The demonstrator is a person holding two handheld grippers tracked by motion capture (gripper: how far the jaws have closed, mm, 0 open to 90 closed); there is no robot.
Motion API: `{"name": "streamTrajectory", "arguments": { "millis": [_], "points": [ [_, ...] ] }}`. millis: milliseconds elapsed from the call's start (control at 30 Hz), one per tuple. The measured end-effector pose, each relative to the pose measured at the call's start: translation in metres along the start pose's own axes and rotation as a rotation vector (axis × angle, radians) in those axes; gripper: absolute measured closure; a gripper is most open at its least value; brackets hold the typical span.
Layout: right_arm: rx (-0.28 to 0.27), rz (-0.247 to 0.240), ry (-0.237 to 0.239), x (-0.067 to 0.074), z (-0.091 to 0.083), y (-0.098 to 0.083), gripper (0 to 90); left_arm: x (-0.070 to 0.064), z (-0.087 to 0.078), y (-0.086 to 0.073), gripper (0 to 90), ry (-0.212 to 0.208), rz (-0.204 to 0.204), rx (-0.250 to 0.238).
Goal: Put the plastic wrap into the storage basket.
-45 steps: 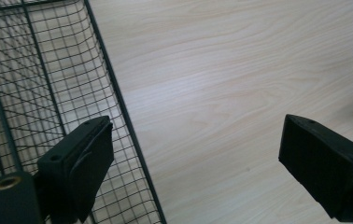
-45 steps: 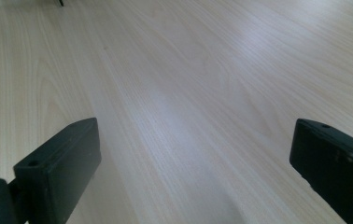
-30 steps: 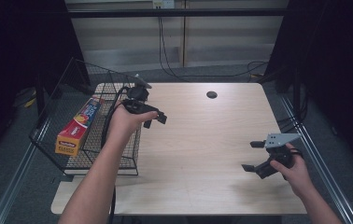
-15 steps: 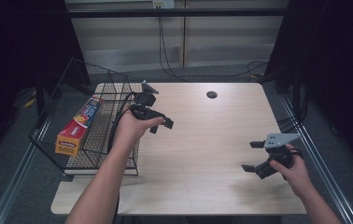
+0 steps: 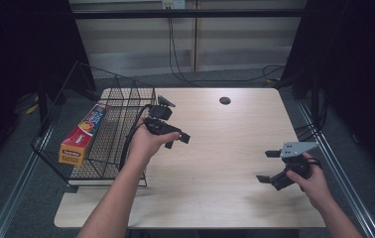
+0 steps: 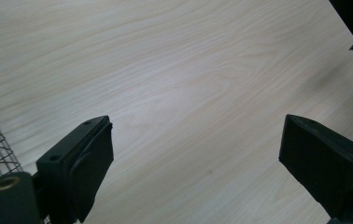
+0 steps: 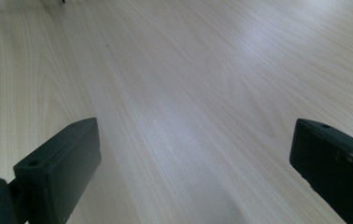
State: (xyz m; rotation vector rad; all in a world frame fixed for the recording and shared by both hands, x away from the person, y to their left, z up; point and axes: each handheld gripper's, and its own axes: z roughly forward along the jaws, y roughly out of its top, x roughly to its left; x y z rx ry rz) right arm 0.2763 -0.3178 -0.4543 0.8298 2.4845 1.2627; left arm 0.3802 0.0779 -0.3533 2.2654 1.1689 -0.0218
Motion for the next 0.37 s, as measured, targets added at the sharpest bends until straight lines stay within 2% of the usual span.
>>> {"name": "streamTrajectory", "arguments": {
  "millis": [367],
  "points": [
    [0.000,-0.002,0.002,0.000,0.000,0.000,2.0,-0.015,0.013,-0.003,9.2,-0.030,0.052,0.003]
  ]
}}
